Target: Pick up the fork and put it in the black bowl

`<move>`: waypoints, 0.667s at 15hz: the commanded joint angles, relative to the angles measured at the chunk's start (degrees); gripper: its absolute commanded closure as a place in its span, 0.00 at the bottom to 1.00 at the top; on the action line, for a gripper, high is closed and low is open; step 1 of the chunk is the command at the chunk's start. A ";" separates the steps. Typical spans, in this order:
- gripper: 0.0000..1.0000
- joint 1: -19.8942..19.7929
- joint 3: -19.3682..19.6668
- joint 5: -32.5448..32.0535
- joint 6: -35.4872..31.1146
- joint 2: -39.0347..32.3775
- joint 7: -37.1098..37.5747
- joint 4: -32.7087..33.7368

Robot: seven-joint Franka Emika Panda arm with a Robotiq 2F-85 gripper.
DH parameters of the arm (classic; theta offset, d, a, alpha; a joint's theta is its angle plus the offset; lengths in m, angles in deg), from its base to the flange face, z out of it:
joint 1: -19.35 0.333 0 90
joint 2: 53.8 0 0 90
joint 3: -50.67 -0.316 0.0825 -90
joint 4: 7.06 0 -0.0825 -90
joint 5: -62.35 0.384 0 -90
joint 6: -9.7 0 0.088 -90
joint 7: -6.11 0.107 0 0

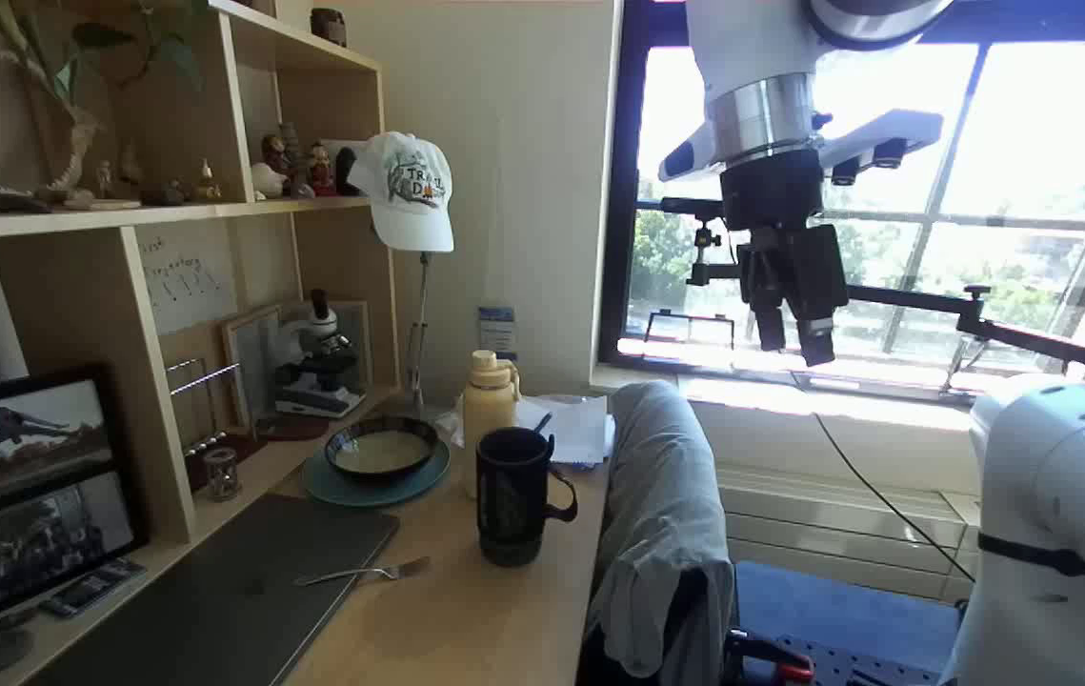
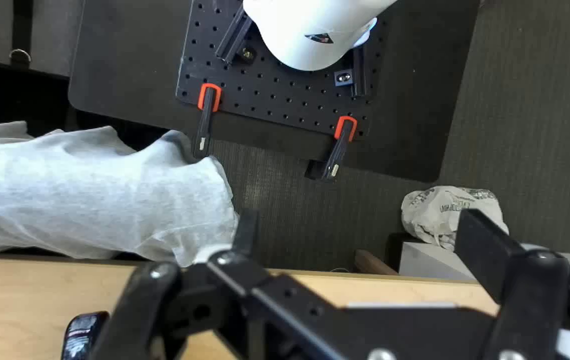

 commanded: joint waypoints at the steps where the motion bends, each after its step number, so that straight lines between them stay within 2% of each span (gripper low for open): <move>1: 0.00 -0.46 -0.33 0.18 0.07 -0.11 -0.26 0.09; 5: 0.00 -0.46 -0.33 0.18 0.07 -0.11 -0.26 0.09; 10: 0.00 1.20 0.56 -0.68 -3.98 -9.75 -3.86 4.37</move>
